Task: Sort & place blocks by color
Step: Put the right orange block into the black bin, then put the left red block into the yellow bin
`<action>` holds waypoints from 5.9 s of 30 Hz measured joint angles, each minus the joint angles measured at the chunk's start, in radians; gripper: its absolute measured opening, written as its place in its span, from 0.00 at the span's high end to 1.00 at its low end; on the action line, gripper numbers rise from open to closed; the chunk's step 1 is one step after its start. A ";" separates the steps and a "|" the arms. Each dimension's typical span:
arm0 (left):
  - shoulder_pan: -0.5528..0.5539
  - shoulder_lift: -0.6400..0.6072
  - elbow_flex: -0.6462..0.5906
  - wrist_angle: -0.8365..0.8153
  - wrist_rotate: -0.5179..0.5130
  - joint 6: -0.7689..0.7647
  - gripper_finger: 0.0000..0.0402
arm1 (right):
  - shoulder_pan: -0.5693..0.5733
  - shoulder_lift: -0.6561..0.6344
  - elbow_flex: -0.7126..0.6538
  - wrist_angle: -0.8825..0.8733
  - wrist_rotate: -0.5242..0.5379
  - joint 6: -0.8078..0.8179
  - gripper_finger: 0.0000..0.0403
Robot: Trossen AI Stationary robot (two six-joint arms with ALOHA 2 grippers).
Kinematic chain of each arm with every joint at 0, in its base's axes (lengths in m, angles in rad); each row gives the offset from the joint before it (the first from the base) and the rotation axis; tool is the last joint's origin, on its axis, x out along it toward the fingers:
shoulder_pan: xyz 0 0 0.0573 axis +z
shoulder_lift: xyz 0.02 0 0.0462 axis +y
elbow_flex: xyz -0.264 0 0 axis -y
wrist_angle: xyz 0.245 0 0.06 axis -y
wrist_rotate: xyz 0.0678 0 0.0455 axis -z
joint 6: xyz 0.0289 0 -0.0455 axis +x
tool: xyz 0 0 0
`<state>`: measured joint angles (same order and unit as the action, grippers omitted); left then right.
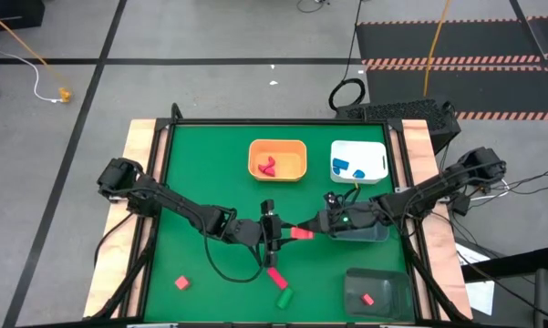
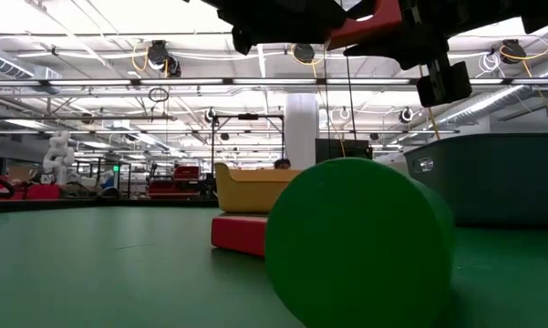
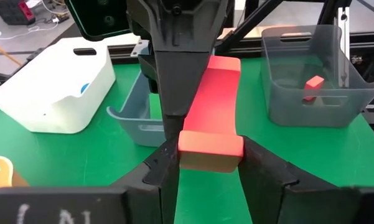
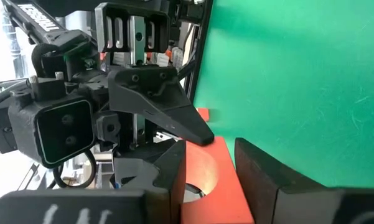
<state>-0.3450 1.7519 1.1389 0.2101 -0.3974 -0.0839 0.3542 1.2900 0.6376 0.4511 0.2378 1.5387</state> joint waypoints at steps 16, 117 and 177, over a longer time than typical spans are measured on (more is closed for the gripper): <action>0.011 0.000 0.000 0.046 -0.055 -0.008 0.65 | 0.000 0.001 0.001 0.025 -0.056 -0.008 0.40; -0.134 -0.067 0.000 -0.416 0.219 -0.109 0.46 | 0.642 -0.102 0.000 -0.413 -0.303 0.600 0.41; -0.074 0.301 0.003 -0.126 0.459 0.251 0.65 | 0.620 -0.102 0.000 -0.404 -0.391 0.525 0.33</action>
<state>-0.4189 2.0525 1.1423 0.0843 0.0613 0.1669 0.9745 1.1881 0.6380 0.0471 -0.1535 2.0635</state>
